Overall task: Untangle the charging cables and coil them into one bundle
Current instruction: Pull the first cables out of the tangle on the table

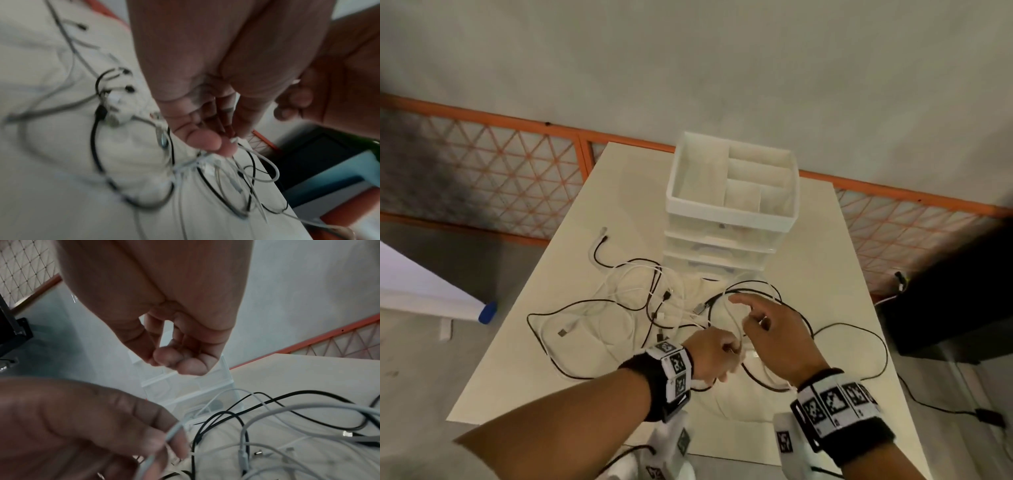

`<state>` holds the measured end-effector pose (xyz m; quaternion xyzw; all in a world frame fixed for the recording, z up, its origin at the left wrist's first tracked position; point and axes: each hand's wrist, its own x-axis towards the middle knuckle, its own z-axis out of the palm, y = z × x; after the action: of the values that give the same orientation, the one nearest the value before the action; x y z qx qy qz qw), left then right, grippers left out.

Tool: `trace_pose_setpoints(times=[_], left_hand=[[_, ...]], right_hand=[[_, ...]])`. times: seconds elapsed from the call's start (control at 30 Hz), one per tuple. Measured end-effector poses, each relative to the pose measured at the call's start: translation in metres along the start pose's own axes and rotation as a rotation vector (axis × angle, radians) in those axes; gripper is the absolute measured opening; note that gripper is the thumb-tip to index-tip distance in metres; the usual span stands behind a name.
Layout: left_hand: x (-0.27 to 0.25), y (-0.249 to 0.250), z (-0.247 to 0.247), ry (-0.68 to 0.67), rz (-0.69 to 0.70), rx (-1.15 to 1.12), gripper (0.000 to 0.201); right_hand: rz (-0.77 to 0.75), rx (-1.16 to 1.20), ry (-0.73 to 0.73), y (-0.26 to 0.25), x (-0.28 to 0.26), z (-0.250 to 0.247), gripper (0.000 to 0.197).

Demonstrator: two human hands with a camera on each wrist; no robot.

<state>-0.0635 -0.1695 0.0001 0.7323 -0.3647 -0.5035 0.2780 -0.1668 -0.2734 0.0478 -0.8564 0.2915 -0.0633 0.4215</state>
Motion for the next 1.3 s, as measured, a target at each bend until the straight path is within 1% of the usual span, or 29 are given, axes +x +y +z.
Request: trace_pose_setpoints(times=[0.07, 0.13, 0.2, 0.27, 0.3, 0.33, 0.43, 0.5, 0.53, 0.57, 0.63, 0.67, 0.73, 0.77, 0.8, 0.83, 0.9, 1.0, 1.07, 1.17, 1.23, 1.3], left_hand=[[-0.006, 0.007, -0.019, -0.073, 0.048, 0.104, 0.011], [-0.017, 0.019, -0.043, -0.087, 0.106, 0.211, 0.011], [-0.030, 0.034, -0.067, -0.043, 0.192, 0.283, 0.010], [-0.046, 0.049, -0.088, -0.005, 0.279, 0.345, 0.011], [-0.054, 0.056, -0.096, 0.024, 0.327, 0.348, 0.011], [-0.063, 0.064, -0.106, 0.057, 0.360, 0.318, 0.012], [-0.092, 0.080, -0.134, 0.242, 0.468, 0.166, 0.013], [-0.104, 0.076, -0.150, 0.357, 0.518, 0.053, 0.013], [-0.107, 0.070, -0.154, 0.407, 0.520, 0.025, 0.013], [-0.107, 0.063, -0.156, 0.454, 0.499, 0.027, 0.015], [-0.102, 0.042, -0.155, 0.556, 0.400, 0.056, 0.017], [-0.097, 0.030, -0.154, 0.611, 0.343, 0.069, 0.018], [-0.088, 0.007, -0.152, 0.690, 0.239, 0.064, 0.016], [-0.085, -0.004, -0.152, 0.707, 0.188, 0.074, 0.014], [-0.082, -0.014, -0.152, 0.704, 0.134, 0.110, 0.016], [-0.080, -0.023, -0.152, 0.677, 0.072, 0.163, 0.025], [-0.077, -0.039, -0.152, 0.615, -0.024, 0.193, 0.040], [-0.077, -0.061, -0.154, 0.620, -0.075, 0.159, 0.048], [-0.077, -0.074, -0.159, 0.623, -0.081, 0.108, 0.045], [-0.077, -0.087, -0.164, 0.635, -0.078, 0.012, 0.035], [-0.076, -0.092, -0.166, 0.652, -0.072, -0.053, 0.029], [-0.075, -0.092, -0.165, 0.676, -0.056, -0.144, 0.020]], right_hand=[[-0.003, -0.046, -0.054, 0.002, 0.001, -0.003, 0.054], [0.002, -0.115, -0.111, 0.005, 0.005, 0.000, 0.058], [0.000, -0.141, -0.134, 0.005, 0.012, 0.005, 0.050], [0.017, -0.118, -0.114, 0.005, 0.020, 0.011, 0.030], [0.046, -0.110, -0.104, 0.006, 0.025, 0.015, 0.020], [0.086, -0.107, -0.097, 0.008, 0.029, 0.018, 0.015], [0.203, -0.141, -0.109, 0.025, 0.037, 0.024, 0.015], [0.256, -0.132, -0.084, 0.028, 0.040, 0.020, 0.021], [0.271, -0.097, -0.060, 0.023, 0.043, 0.013, 0.024], [0.265, -0.047, -0.022, 0.014, 0.045, 0.005, 0.027], [0.194, 0.109, 0.081, -0.015, 0.049, -0.019, 0.035], [0.141, 0.223, 0.145, -0.032, 0.049, -0.034, 0.037], [0.004, 0.443, 0.276, -0.063, 0.046, -0.062, 0.034], [-0.062, 0.495, 0.340, -0.074, 0.044, -0.074, 0.029], [-0.107, 0.497, 0.400, -0.079, 0.042, -0.082, 0.025], [-0.128, 0.472, 0.453, -0.082, 0.040, -0.086, 0.023], [-0.104, 0.433, 0.532, -0.079, 0.038, -0.087, 0.022], [0.010, 0.460, 0.558, -0.067, 0.034, -0.084, 0.024], [0.066, 0.469, 0.569, -0.060, 0.033, -0.085, 0.022], [0.141, 0.492, 0.629, -0.052, 0.041, -0.095, 0.017], [0.172, 0.528, 0.658, -0.049, 0.051, -0.105, 0.014], [0.187, 0.542, 0.647, -0.045, 0.065, -0.114, 0.010]])
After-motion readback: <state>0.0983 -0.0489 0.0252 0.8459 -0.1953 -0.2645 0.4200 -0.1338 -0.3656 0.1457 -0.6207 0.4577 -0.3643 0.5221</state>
